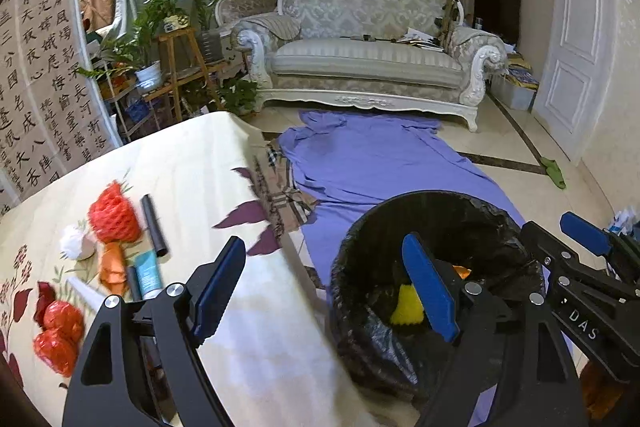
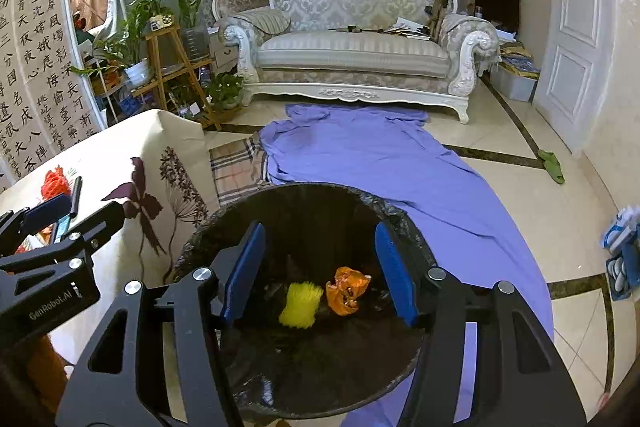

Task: Collect trash
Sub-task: 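Return to the table and grasp the red plastic bag with the left gripper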

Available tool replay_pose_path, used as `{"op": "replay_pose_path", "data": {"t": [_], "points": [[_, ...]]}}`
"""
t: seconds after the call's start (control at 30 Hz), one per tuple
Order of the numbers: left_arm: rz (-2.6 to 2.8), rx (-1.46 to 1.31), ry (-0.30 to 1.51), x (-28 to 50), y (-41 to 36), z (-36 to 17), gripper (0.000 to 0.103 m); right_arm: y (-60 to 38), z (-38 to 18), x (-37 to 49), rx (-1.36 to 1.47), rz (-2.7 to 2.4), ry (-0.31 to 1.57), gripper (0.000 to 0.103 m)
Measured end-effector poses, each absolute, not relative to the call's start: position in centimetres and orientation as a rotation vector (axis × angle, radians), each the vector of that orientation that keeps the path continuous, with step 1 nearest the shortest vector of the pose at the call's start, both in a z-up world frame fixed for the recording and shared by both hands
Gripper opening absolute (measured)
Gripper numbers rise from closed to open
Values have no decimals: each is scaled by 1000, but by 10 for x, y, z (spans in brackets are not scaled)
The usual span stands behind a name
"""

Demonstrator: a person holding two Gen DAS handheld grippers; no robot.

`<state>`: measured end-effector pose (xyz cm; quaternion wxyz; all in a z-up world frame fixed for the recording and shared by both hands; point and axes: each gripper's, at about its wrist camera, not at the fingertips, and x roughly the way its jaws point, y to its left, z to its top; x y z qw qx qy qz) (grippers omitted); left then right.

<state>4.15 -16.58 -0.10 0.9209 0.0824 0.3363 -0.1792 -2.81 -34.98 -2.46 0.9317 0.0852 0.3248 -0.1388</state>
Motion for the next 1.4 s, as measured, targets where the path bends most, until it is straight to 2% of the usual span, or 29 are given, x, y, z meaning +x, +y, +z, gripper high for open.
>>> {"op": "replay_pose_path", "data": {"t": [0.1,0.47,0.8,0.97,1.17,1.23,1.27,1.4], "points": [[-346,163,685,36,-150,4,78,-335,-21,-30,172,-262,660,62],[-193,138,675,21,-63,11,78,-258,-13,-26,125,-116,658,62],[-7,88,723,25,22,-8,78,-189,-13,-14,60,25,683,62],[21,80,747,31,39,-19,77,-168,-14,-10,37,65,694,62],[5,89,802,42,41,-36,64,-165,-19,-6,29,74,713,62],[-3,85,819,43,41,-40,51,-163,-20,-4,28,76,717,62],[-8,81,826,44,41,-41,48,-163,-20,-4,27,78,720,62],[-24,71,824,41,42,-40,43,-158,-23,-1,23,89,727,62]]}}
